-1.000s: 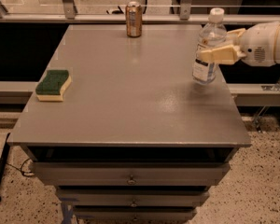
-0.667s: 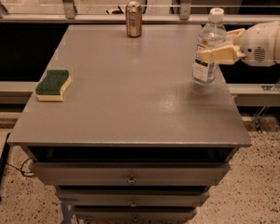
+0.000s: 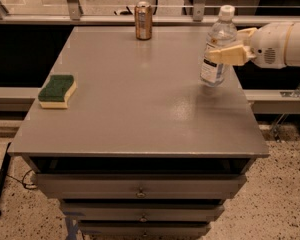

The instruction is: Move blue plastic bottle near orange can

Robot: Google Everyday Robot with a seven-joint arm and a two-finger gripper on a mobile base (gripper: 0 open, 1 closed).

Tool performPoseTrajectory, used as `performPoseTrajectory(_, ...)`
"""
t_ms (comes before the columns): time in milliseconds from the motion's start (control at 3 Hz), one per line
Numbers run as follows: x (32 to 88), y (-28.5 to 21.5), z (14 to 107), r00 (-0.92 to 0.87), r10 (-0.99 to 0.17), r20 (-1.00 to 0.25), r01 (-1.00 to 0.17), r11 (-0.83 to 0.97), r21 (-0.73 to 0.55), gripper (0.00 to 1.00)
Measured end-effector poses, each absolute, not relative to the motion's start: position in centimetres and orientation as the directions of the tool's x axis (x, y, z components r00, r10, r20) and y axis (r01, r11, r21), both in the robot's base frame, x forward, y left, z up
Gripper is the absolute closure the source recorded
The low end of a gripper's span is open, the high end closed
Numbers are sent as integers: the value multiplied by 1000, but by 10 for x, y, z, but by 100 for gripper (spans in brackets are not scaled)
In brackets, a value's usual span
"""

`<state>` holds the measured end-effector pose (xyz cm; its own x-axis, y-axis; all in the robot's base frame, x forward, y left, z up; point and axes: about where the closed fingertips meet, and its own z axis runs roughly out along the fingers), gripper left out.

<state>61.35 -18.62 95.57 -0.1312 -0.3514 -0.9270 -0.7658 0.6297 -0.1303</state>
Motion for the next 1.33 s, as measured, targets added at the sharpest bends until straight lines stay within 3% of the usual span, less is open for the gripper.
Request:
performPoseTrajectory(333,655,-176,963,-86,-313,-946,-747,648,-147,100)
performPoseTrajectory(1000,741,-125,985,-60,-137,-989,-760,649,-44,100)
performPoseTrajectory(1333,769,-95,990,-45,-140,-989,-770,636,-55,100)
